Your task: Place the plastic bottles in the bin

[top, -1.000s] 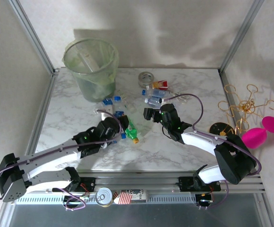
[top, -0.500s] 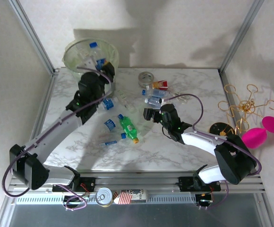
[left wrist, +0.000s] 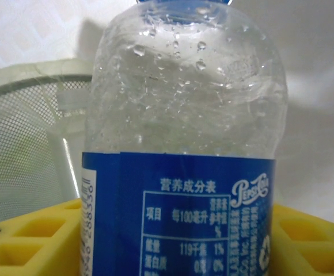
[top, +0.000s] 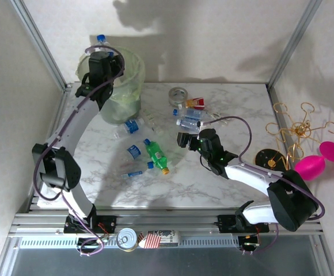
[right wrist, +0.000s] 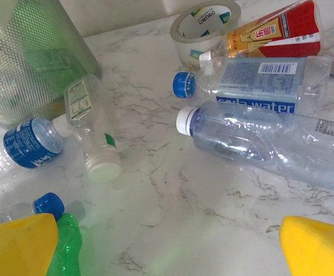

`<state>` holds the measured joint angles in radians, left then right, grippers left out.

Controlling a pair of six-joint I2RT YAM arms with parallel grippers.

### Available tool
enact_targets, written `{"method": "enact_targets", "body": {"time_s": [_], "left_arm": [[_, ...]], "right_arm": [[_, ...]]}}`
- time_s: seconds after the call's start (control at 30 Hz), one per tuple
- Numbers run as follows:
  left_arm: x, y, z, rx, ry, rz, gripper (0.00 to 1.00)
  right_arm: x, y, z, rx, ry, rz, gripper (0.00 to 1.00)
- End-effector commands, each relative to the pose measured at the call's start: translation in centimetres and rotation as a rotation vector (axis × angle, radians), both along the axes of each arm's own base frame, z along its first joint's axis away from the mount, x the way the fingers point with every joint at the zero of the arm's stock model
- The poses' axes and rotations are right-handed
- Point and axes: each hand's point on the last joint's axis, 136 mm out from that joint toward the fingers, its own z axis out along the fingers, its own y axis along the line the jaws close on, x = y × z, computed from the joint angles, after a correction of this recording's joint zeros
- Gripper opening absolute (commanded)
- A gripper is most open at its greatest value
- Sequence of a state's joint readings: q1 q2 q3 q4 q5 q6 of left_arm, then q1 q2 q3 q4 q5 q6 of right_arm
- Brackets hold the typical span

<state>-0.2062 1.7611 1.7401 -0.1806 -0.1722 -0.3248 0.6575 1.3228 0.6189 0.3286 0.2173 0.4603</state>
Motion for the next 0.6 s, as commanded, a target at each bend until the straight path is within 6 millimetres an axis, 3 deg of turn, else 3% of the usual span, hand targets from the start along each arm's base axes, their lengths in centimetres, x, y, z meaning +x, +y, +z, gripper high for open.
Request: {"method": "enact_targets", "body": {"time_s": [0.0, 0.2, 0.3, 0.37, 0.57], "left_arm": [[0.3, -0.3, -2.0, 0.049, 0.123, -0.053, 0.50], [1.9, -0.6, -4.0, 0.060, 0.202, -0.061, 0.56], [2.2, -0.7, -3.8, 0.049, 0.198, -0.062, 0.71], [2.2, -0.8, -3.1, 0.042, 0.182, -0.064, 0.81], [0.5, -1.5, 1.1, 0.011, 0.089, -0.091, 0.87]], "right_arm": [[0.0, -1.0, 0.4, -0.010, -0.022, -0.033, 0.99], [-0.1, -1.1, 0.4, -0.010, -0.020, -0.036, 0.99], [-0.1, -1.3, 0.5, -0.013, -0.023, -0.040, 0.99], [-0.1, -1.3, 0.4, -0.016, -0.022, -0.041, 0.99], [0.2, -1.6, 0.2, -0.045, -0.019, -0.049, 0.99]]}}
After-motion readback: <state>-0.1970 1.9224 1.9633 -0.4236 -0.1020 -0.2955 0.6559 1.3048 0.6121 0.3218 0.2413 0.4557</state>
